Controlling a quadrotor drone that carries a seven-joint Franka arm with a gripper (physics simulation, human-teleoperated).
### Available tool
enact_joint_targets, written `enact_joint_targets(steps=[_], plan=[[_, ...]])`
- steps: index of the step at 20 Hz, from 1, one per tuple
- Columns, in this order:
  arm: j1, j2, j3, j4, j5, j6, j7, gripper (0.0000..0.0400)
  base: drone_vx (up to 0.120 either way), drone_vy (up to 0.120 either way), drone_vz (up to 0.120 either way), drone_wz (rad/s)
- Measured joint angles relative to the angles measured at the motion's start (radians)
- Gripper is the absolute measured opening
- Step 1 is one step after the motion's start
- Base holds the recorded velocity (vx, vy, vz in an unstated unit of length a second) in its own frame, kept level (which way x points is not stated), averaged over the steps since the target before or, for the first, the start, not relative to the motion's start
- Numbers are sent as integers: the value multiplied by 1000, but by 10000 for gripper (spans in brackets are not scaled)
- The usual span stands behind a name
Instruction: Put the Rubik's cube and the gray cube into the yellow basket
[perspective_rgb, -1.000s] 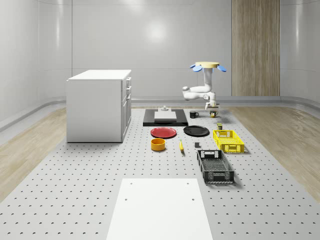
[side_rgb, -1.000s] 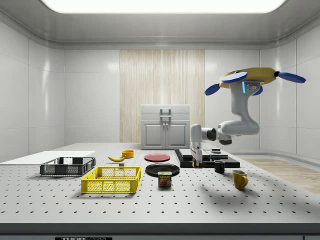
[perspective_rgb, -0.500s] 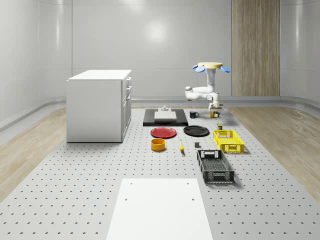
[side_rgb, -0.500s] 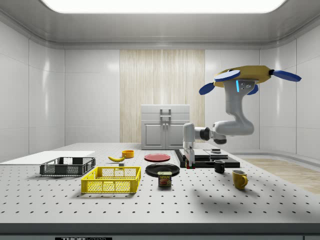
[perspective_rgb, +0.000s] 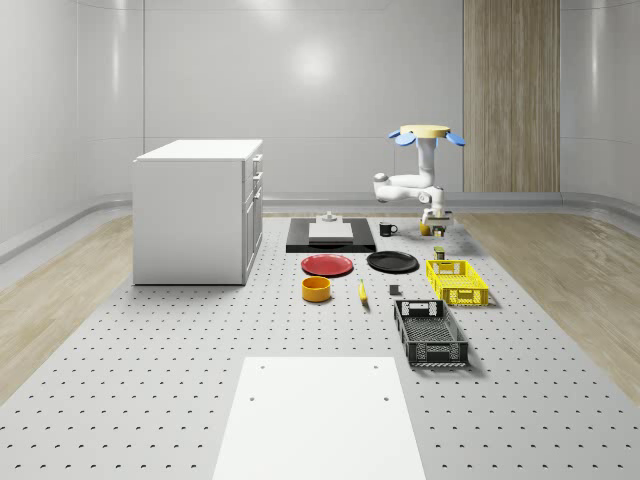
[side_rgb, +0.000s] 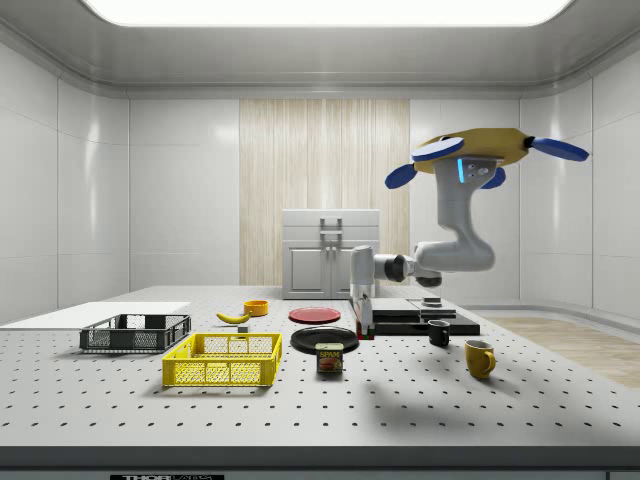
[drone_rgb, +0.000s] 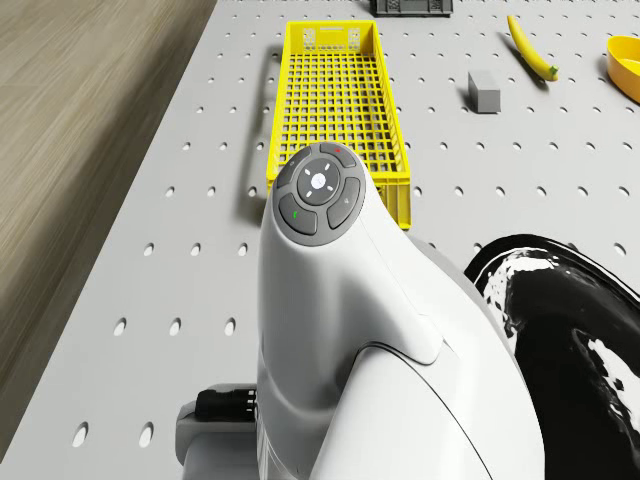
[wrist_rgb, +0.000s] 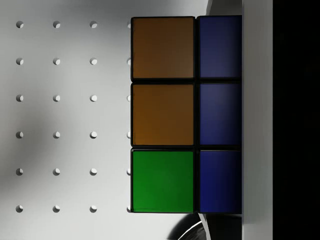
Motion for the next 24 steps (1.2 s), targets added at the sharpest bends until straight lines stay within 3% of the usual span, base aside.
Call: enact_joint_targets(steps=[24], plan=[[-11, -61, 7, 2, 25, 57, 9, 325, 120, 8, 0, 0]])
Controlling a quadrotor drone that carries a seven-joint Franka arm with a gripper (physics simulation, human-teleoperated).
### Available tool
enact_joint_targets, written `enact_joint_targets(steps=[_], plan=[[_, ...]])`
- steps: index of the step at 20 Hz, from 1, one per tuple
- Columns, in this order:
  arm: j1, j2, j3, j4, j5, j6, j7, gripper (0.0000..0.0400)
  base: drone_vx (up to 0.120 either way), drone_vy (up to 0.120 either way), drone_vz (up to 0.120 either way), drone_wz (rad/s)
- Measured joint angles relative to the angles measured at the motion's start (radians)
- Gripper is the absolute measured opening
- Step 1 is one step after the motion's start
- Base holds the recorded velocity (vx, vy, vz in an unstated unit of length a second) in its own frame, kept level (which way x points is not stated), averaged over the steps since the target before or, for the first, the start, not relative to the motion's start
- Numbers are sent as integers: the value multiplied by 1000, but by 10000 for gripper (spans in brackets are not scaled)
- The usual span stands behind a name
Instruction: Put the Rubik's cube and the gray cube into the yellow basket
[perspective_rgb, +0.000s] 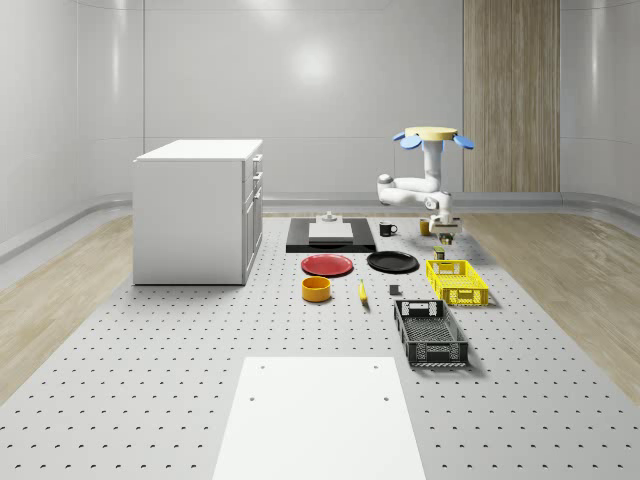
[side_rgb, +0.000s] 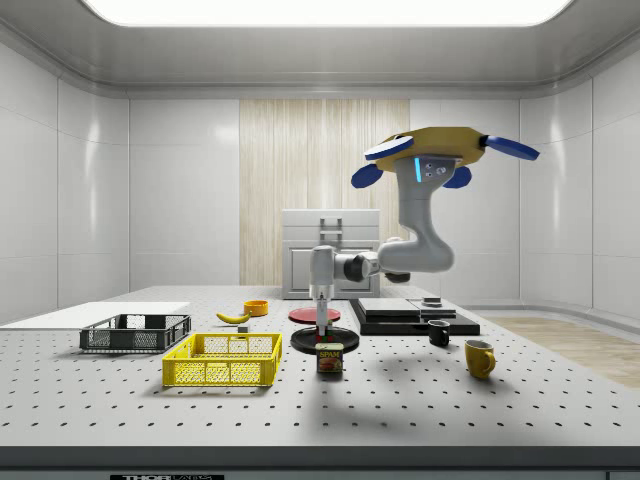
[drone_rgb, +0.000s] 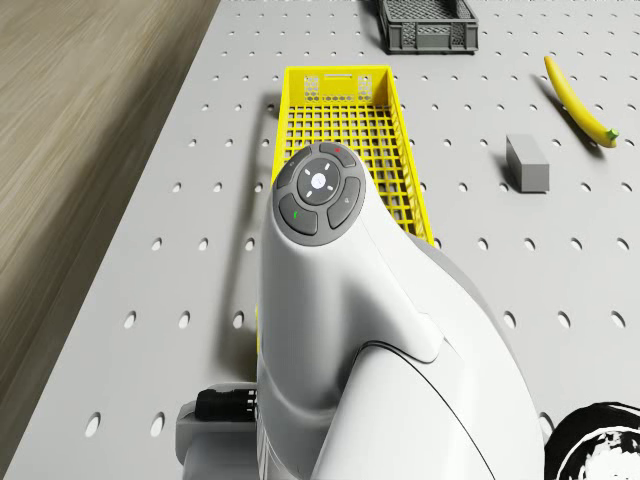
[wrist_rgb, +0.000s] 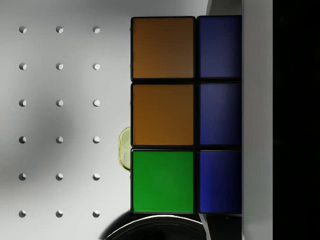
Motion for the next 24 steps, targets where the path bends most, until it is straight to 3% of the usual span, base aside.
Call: enact_joint_targets(steps=[24], plan=[[-7, -42, 4, 1, 17, 39, 6, 325, 120, 0, 0, 0]])
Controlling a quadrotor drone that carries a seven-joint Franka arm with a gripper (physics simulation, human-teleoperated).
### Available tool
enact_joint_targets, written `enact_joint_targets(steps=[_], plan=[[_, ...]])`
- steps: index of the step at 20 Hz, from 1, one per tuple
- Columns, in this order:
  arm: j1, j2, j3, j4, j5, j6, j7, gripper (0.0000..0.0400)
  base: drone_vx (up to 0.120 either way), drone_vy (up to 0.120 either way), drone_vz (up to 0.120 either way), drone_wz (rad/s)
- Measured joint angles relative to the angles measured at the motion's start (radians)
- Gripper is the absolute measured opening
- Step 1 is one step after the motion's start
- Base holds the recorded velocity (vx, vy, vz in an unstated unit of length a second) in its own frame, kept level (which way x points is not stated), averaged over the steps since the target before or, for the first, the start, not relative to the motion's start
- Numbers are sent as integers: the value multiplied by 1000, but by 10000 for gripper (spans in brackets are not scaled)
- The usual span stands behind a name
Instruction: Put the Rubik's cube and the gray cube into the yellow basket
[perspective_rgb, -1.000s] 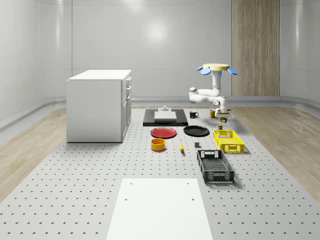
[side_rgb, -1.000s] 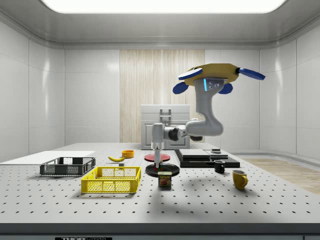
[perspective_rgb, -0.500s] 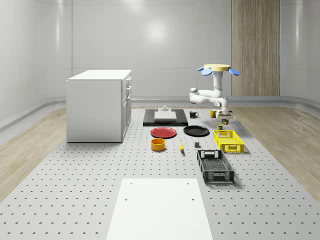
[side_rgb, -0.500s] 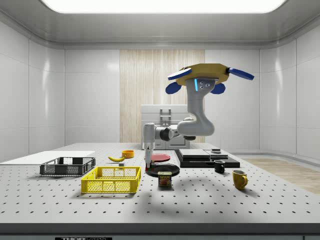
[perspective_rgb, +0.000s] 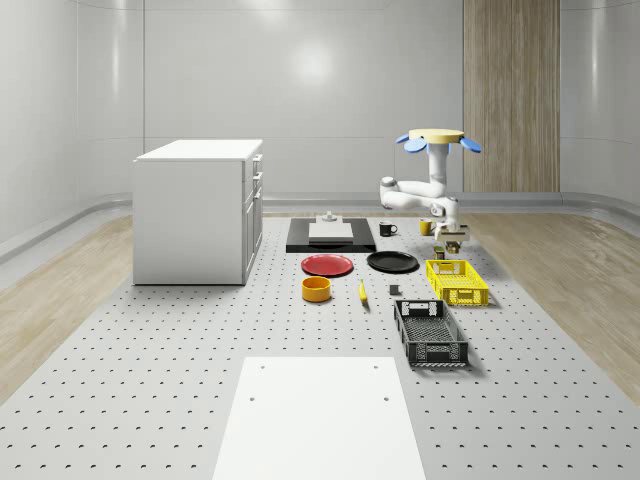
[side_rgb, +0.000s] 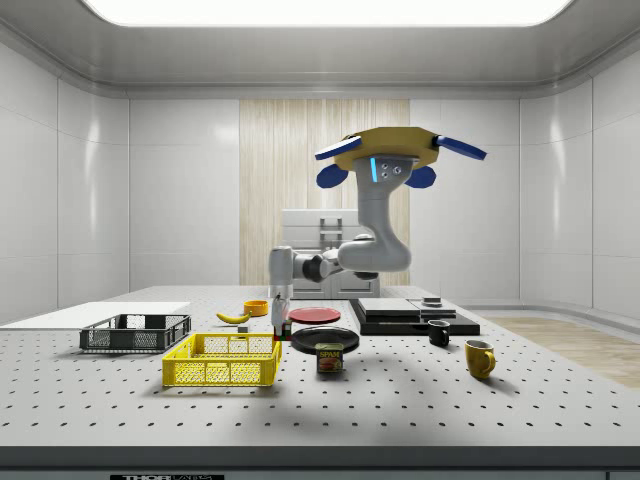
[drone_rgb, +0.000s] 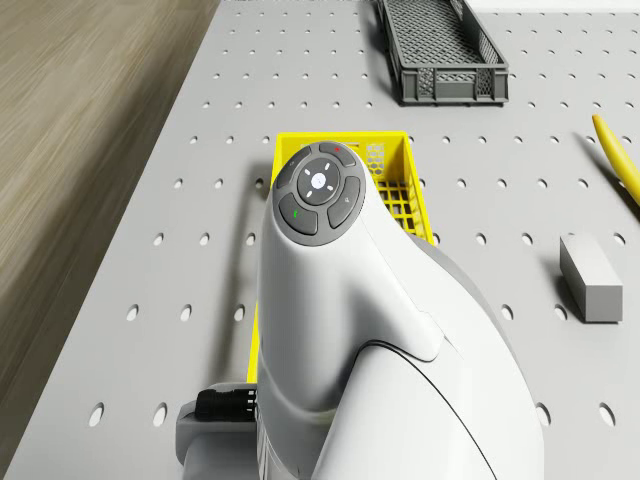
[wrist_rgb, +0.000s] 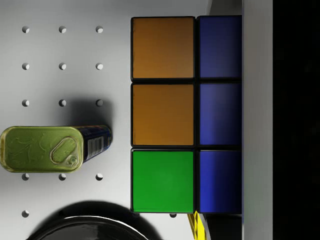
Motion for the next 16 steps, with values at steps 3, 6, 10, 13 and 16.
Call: enact_joint_targets(steps=[3, 6, 10, 13, 16], plan=[[-1, -4, 0, 0, 2, 4, 1, 325, 120, 0, -93, 0], [-1, -8, 1, 0, 3, 7, 1, 325, 120, 0, 0, 0], [-2, -13, 1, 0, 5, 12, 2, 325, 120, 0, -50, 0], [-3, -16, 1, 0, 6, 15, 2, 325, 120, 0, -120, 0], [-3, -19, 2, 1, 8, 18, 2, 325, 120, 0, -27, 0]])
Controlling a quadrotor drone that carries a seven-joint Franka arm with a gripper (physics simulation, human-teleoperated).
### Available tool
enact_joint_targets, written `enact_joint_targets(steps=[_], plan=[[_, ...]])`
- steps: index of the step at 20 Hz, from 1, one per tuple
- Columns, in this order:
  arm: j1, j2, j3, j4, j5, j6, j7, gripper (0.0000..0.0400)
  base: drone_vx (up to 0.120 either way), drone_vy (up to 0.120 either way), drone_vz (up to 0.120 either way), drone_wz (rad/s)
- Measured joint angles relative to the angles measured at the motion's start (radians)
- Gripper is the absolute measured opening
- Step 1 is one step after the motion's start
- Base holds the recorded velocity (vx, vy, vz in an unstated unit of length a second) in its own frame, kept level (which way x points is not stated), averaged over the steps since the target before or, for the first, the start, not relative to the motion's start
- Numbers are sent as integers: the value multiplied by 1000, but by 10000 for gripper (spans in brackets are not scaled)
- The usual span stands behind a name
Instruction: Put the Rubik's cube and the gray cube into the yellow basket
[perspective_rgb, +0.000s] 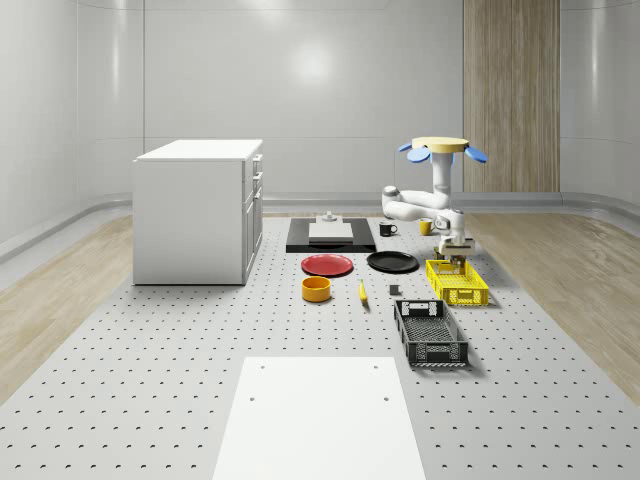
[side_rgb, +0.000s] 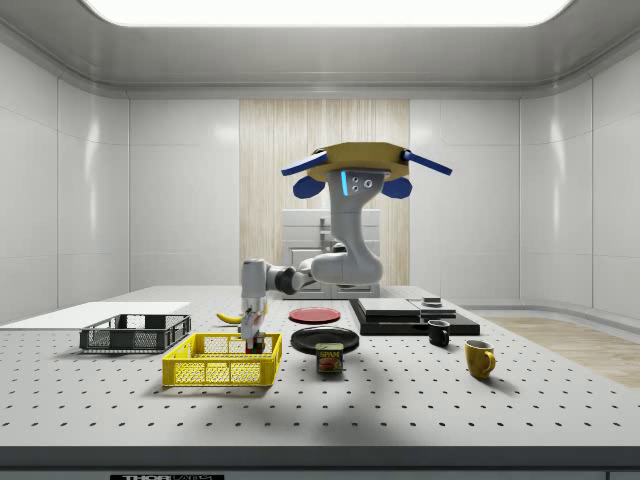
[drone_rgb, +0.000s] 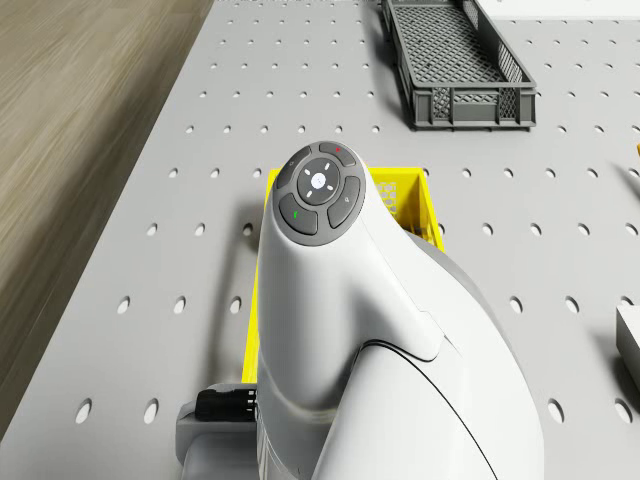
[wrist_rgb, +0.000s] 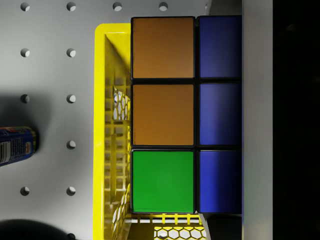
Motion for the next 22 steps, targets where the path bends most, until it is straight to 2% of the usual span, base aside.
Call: enact_joint_targets(steps=[6, 17, 18, 19, 20, 21, 22], plan=[[-1, -6, 0, 0, 2, 5, 1, 325, 7, 0, -113, 0], [-4, -14, -99, 19, -88, 51, -13, 326, 0, 0, 0, 0], [27, -16, -106, 29, -88, 75, -102, 346, 0, 0, 0, 0], [52, -22, -121, 25, -112, 113, -132, 340, 0, 0, 0, 0], [96, -41, -147, 30, -121, 177, -211, 352, 0, 0, 0, 0], [113, -69, -156, 25, -118, 204, -220, 363, 0, 0, 0, 0], [101, -69, -149, 24, -114, 189, -194, 371, 0, 0, 0, 0]])
